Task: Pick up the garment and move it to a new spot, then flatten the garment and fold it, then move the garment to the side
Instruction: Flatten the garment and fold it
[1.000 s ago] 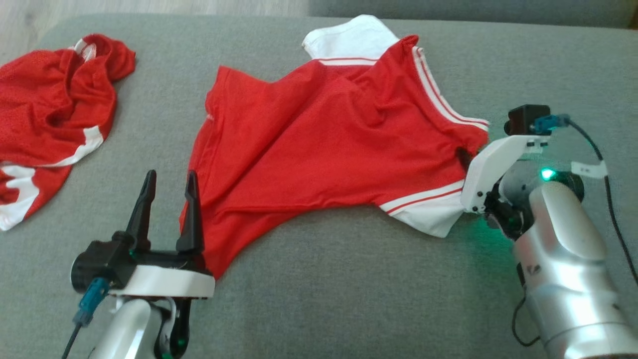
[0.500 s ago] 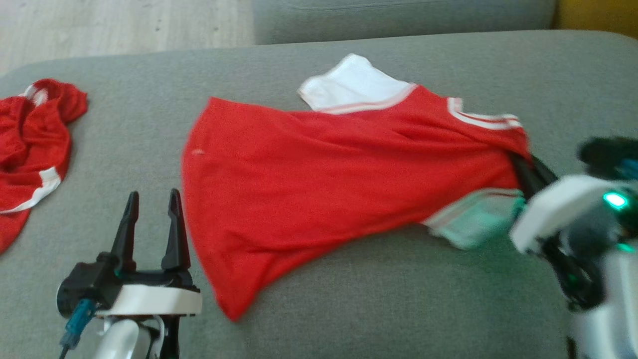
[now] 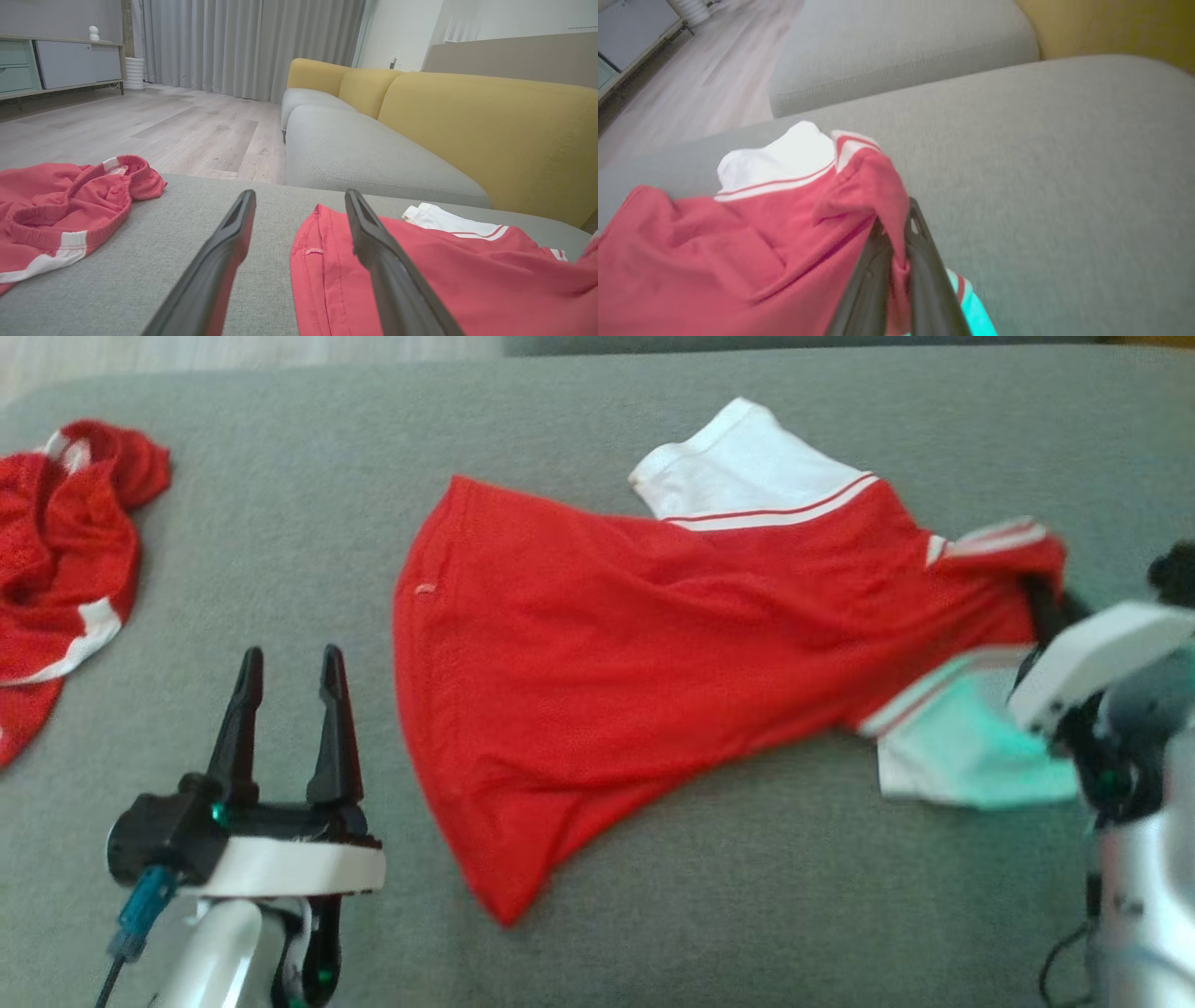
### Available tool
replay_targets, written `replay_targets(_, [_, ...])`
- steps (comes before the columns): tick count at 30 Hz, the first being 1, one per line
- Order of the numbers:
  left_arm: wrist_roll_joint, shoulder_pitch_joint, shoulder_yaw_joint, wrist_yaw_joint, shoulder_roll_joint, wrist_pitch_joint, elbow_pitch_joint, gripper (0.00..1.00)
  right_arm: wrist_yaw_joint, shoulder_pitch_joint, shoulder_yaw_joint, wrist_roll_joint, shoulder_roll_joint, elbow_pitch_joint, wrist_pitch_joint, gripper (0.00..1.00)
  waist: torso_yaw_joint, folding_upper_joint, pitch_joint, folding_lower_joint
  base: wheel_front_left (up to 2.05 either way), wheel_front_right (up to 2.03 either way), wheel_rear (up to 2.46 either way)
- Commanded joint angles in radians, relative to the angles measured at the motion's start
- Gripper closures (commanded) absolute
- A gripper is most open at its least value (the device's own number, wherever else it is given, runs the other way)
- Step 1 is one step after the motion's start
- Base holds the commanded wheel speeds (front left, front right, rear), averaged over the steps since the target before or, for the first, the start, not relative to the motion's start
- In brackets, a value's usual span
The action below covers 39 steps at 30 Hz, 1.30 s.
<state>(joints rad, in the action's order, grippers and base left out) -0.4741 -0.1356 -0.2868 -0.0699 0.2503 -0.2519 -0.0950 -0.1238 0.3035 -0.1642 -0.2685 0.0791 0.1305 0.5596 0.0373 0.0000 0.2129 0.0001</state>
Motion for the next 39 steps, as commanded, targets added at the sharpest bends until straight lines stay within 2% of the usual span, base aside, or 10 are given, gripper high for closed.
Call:
replay_targets(1, [0.007, -0.05, 0.031, 0.004, 0.018, -0.004, 0.024, 0.0, -0.007, 0.105, 0.005, 0.02, 0.026, 0.042, -0.076, 1.0, 0.04, 0.0, 0.032, -0.0001, 0.0, 0.0, 0.0])
replay_targets(2, [0.008, -0.056, 0.026, 0.009, 0.014, -0.005, 0.017, 0.0, -0.007, 0.16, -0.018, 0.042, 0.029, 0.122, -0.152, 0.0, 0.055, 0.0, 0.042, -0.0001, 0.0, 0.0, 0.0])
replay_targets(4, [0.01, -0.056, 0.018, 0.013, 0.008, -0.005, 0.009, 0.0, -0.007, 0.194, -0.028, 0.071, 0.032, 0.201, -0.196, 0.0, 0.069, 0.0, 0.043, -0.0001, 0.0, 0.0, 0.0])
replay_targets(9, [0.009, -0.045, 0.011, 0.016, -0.005, -0.007, -0.009, 0.0, -0.007, 0.216, -0.03, 0.123, 0.036, 0.305, -0.245, 0.0, 0.075, 0.0, 0.026, -0.0001, 0.0, 0.0, 0.0])
replay_targets(13, [0.005, -0.026, 0.018, 0.016, -0.009, -0.008, -0.023, 0.0, -0.007, 0.197, -0.036, 0.178, 0.041, 0.326, -0.302, 0.0, 0.057, 0.0, -0.009, -0.0001, 0.0, 0.0, 0.0])
replay_targets(18, [0.003, -0.003, 0.028, 0.021, -0.009, -0.009, -0.036, 0.0, -0.007, 0.126, -0.05, 0.22, 0.029, 0.237, -0.437, 0.0, 0.021, 0.0, -0.062, -0.0001, 0.0, 0.0, 0.0])
replay_targets(23, [0.007, 0.028, 0.025, 0.019, -0.014, -0.009, -0.041, 0.0, -0.007, -0.022, 0.016, 0.213, -0.001, 0.081, -0.54, 0.0, -0.014, 0.0, -0.109, -0.0001, 0.0, 0.0, 0.0])
replay_targets(27, [0.01, 0.061, 0.019, 0.011, -0.017, -0.009, -0.049, 0.0, -0.007, -0.16, 0.082, 0.199, -0.018, -0.018, -0.569, 0.0, -0.04, 0.0, -0.143, -0.0001, 0.0, 0.0, 0.0])
replay_targets(31, [0.001, 0.092, 0.023, 0.002, -0.018, -0.009, -0.072, 0.0, -0.007, -0.258, 0.136, 0.19, -0.025, -0.067, -0.58, 0.0, -0.058, 0.0, -0.17, -0.0001, 0.0, 0.0, 0.0])
replay_targets(39, [-0.012, 0.12, 0.02, -0.002, -0.018, -0.006, -0.099, 0.0, -0.007, -0.31, 0.194, 0.172, -0.028, -0.09, -0.558, 0.0, -0.065, 0.0, -0.197, -0.0001, 0.0, 0.0, 0.0])
